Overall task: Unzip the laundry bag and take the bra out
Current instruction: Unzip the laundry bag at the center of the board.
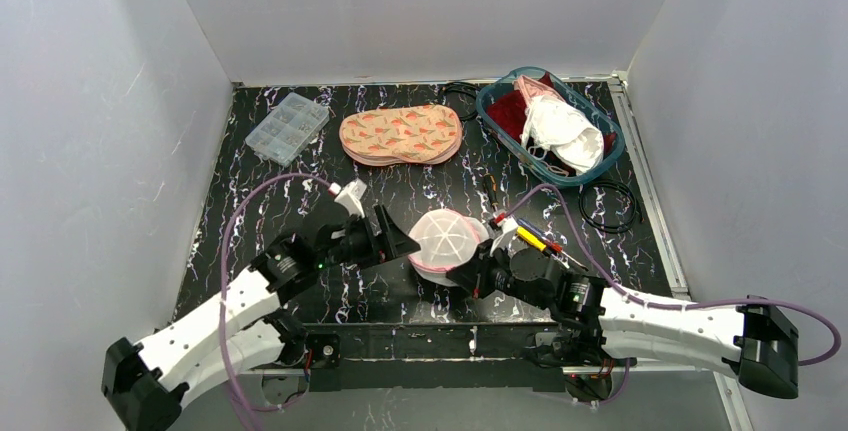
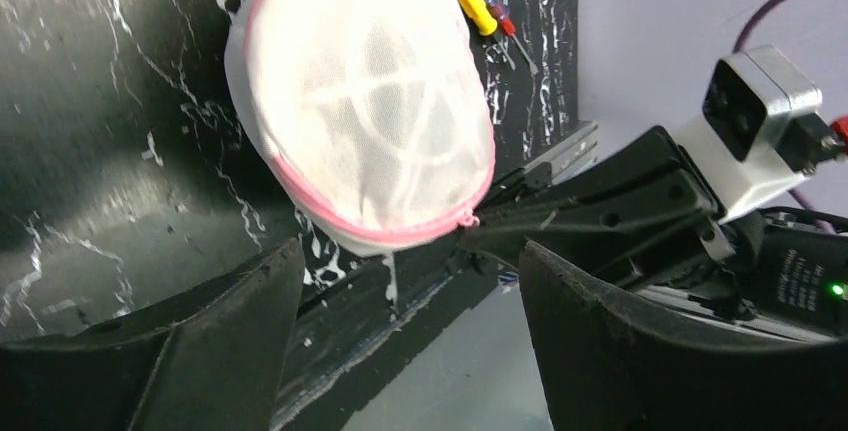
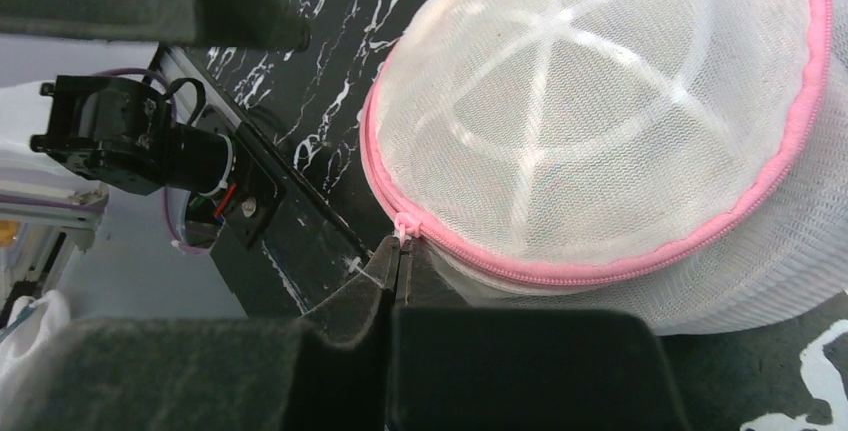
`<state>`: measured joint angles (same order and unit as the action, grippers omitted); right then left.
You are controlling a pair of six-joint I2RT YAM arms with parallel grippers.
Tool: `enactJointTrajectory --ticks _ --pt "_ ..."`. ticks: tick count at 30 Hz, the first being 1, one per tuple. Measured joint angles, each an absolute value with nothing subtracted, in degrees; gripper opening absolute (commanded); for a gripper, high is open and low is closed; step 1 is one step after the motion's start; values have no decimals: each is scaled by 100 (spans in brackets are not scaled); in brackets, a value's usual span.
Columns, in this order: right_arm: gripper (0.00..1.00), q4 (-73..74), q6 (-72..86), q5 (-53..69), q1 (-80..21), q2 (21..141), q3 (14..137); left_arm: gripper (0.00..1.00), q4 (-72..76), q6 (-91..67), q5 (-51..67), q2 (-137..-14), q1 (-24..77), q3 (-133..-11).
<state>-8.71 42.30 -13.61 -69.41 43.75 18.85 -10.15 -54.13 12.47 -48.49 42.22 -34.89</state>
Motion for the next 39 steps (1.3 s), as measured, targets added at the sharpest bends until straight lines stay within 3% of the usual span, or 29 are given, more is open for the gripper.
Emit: enactJointTrajectory --ticks 5,9,15,23,33,39 --pt "1 -1229 4316 -1321 -6943 4707 1885 77 -1249 -6265 749 -4316 5013 -3133" --pt "1 -1479 4329 -1216 -6949 5043 1885 72 -1144 -6934 338 -4716 5706 -3096" --pt "1 -1625 4322 -1116 -6969 5175 1885 62 -725 -7529 -202 -5398 5778 -3087" --pt "1 -1699 4309 -1024 -6989 5127 1885 43 -652 -7867 -624 -5988 5782 -3177" --pt "1 -1643 4285 -998 -7024 4901 1844 0 -729 -8007 -937 -5961 5778 -3282" --pt "1 -1297 4263 -1074 -7026 4442 1723 0 -799 -8016 -1011 -5833 5745 -3339"
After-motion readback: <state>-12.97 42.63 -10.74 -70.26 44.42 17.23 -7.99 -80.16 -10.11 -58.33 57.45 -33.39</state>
